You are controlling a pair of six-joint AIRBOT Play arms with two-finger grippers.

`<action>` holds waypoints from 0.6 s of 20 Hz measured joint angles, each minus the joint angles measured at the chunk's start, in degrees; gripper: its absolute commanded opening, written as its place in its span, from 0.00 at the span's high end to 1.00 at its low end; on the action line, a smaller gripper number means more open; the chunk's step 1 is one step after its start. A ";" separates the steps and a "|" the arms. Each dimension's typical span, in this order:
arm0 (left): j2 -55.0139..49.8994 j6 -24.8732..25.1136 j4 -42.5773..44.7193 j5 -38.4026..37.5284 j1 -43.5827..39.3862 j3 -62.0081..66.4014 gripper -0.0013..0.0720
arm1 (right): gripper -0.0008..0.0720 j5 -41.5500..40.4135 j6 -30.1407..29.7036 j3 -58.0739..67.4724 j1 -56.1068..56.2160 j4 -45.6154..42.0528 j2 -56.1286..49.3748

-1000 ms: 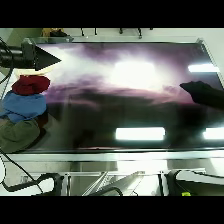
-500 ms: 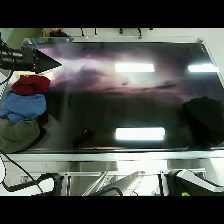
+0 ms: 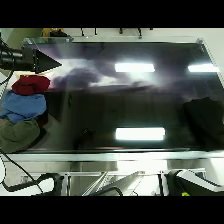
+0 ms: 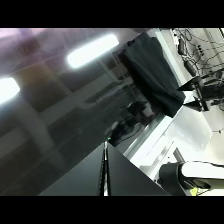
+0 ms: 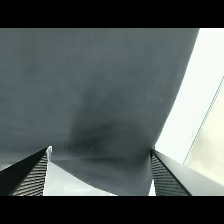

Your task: Fold the shirts.

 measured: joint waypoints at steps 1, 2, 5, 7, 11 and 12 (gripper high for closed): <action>0.00 0.00 0.00 0.04 0.00 0.00 0.96 | 0.06 0.00 -0.59 1.66 0.07 -0.04 0.52; 0.00 0.02 0.00 0.26 0.00 0.00 0.96 | 0.37 0.00 -1.07 3.48 0.35 0.17 1.14; 0.31 0.00 0.02 1.46 0.00 -0.02 0.97 | 0.95 -0.04 -4.66 8.68 4.04 8.44 4.00; 1.88 0.00 0.22 2.14 -0.22 -0.83 0.97 | 0.95 -0.20 -9.16 10.32 9.03 17.00 6.23; 11.52 0.50 1.84 4.35 -2.80 -13.29 0.97 | 0.95 3.06 -14.58 8.13 26.23 26.16 11.32; 15.21 0.68 3.08 5.22 -4.22 -19.08 0.97 | 0.95 4.07 -15.23 5.53 31.67 27.19 13.22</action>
